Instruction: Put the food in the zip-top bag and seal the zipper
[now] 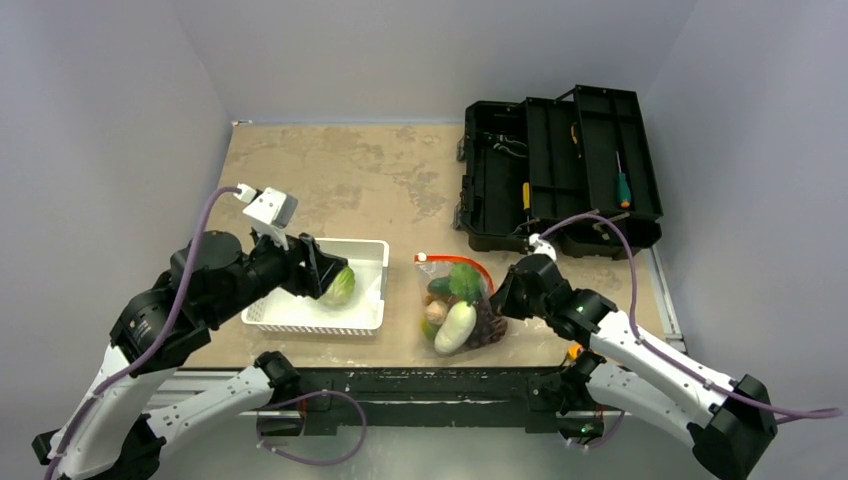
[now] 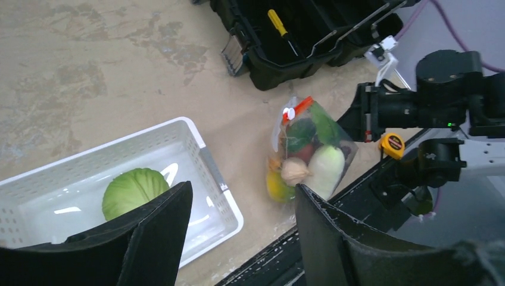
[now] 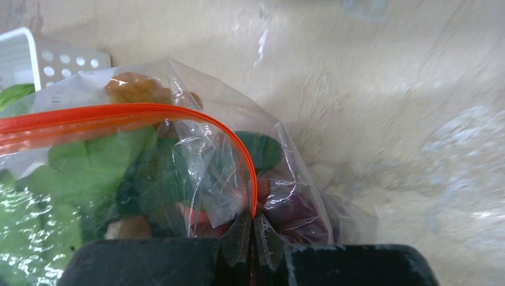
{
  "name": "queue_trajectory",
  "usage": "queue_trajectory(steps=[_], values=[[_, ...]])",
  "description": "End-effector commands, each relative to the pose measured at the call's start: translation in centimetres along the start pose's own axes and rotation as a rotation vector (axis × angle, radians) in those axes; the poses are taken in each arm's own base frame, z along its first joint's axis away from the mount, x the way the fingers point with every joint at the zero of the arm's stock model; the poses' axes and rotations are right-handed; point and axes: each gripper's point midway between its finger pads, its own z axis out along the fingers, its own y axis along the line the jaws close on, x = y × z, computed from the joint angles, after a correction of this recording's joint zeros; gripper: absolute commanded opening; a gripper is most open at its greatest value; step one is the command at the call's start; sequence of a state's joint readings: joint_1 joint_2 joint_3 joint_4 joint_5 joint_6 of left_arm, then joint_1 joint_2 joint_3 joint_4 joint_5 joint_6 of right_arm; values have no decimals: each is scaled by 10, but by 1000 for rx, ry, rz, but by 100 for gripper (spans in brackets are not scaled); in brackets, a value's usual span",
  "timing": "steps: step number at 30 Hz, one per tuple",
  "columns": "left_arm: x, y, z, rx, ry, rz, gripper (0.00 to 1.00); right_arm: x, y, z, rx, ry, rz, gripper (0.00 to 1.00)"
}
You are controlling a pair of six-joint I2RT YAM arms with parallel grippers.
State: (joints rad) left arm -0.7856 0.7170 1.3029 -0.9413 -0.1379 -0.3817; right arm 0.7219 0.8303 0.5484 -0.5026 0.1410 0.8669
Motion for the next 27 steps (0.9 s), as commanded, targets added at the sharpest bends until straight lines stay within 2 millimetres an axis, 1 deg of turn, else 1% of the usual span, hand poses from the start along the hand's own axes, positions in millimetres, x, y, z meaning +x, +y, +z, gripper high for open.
queue_trajectory(steps=[1,3,4,6,7,10,12,15,17,18,20,23,26,27], values=[[8,-15,5,74,21,-71,63,34,28,9,-156,163,129,0],[11,-17,5,84,33,-73,63,16,25,20,-95,91,107,0],[12,-18,5,92,39,-74,63,5,19,24,-39,43,90,0],[14,-23,3,116,54,-86,63,-13,0,29,77,-54,85,0],[15,-27,2,137,58,-95,63,-19,-12,31,129,-100,93,0],[22,-29,4,158,62,-114,63,-25,-49,31,261,-167,112,0],[25,-28,3,154,66,-119,63,-32,-67,22,338,-215,77,0],[24,-26,0,153,42,-127,63,-58,-62,7,345,-304,35,0],[20,-26,-4,156,23,-124,64,-72,-59,-3,370,-338,10,7],[16,-26,-7,159,15,-116,64,-78,-55,-6,364,-346,-2,12],[12,-26,-13,158,10,-103,63,-79,-52,-10,348,-342,-22,21],[6,-24,-24,151,-6,-95,63,-85,-45,-25,297,-371,-17,40],[-3,-18,-35,124,-47,-92,64,-98,-26,-45,186,-421,-42,55],[-7,-16,-38,120,-68,-94,64,-102,-16,-51,134,-432,-63,58]])
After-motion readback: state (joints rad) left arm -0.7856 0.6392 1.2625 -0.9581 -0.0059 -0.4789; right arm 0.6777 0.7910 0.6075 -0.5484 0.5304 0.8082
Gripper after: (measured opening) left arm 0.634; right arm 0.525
